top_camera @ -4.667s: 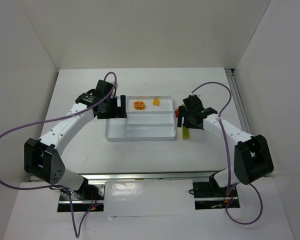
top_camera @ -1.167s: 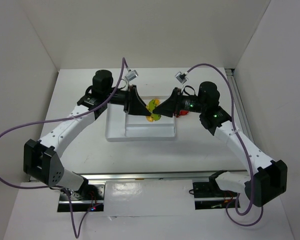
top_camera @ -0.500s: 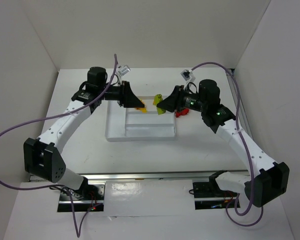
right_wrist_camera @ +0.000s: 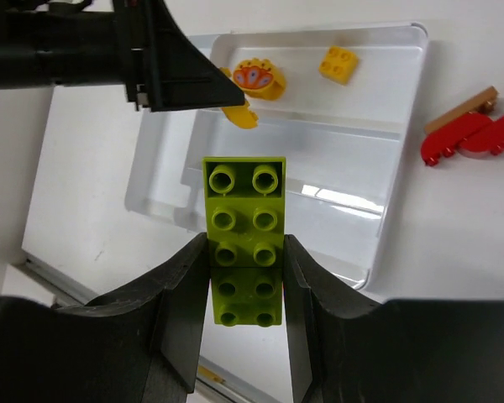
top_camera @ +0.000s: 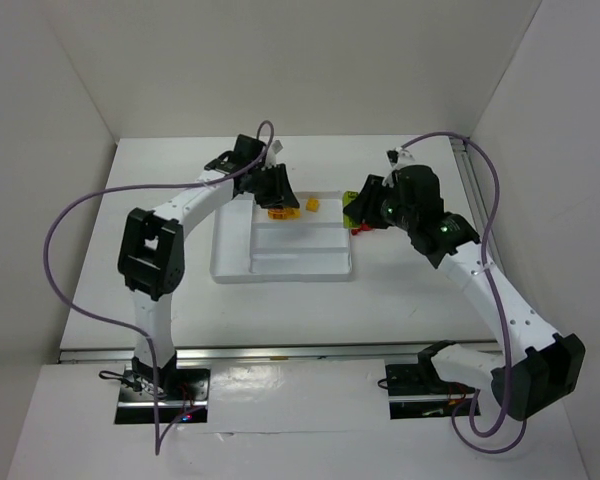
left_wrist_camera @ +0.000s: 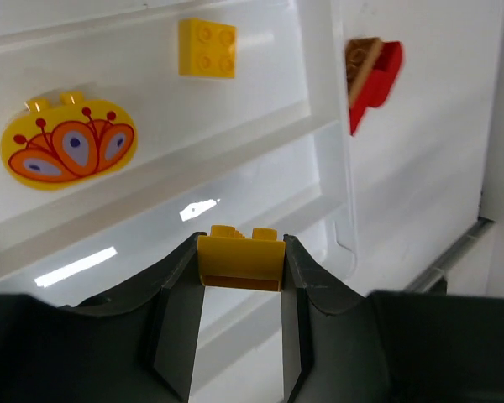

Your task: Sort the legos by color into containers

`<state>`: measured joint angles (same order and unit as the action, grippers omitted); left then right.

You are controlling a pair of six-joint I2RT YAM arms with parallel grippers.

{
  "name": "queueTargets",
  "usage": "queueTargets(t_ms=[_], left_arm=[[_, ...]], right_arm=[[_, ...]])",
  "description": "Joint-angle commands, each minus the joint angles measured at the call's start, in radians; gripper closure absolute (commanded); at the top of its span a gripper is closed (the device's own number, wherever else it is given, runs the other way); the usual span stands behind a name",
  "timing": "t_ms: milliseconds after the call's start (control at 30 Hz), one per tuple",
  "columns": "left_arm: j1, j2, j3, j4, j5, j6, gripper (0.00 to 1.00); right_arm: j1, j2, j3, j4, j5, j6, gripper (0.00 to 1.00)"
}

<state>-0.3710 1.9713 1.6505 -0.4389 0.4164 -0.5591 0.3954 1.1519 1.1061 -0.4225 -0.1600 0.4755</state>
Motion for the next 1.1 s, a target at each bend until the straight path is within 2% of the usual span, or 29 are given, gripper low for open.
queueTargets(t_ms=[0, 233, 567, 767, 1067], left_arm=[[-0.019, 0.075, 0.094, -0.02, -0.076, -0.053, 1.0], [-0.029, 0.216, 0.241, -0.029, -0.105, -0.076, 1.0], [-0.039, 0.317, 0.37, -0.06, -0.139, -0.076, 1.0], [-0.048, 0.353, 0.393, -0.06, -0.162, -0.067, 1.0], [-0.048, 0.362, 0.384, -0.087, -0.208, -0.048, 1.0]], right_arm=[[-0.004, -0.066, 0.012, -0.064, 0.091, -0.029, 0.9], [-0.013, -0.077, -0.014, -0.122, 0.175, -0.038, 0.9], [-0.023, -0.044, -0.023, -0.194, 0.323, -0.029, 0.9], [-0.023, -0.034, -0.034, -0.219, 0.407, -0.008, 0.9], [-0.023, -0.034, -0.065, -0.233, 0.441, 0.011, 0.9]])
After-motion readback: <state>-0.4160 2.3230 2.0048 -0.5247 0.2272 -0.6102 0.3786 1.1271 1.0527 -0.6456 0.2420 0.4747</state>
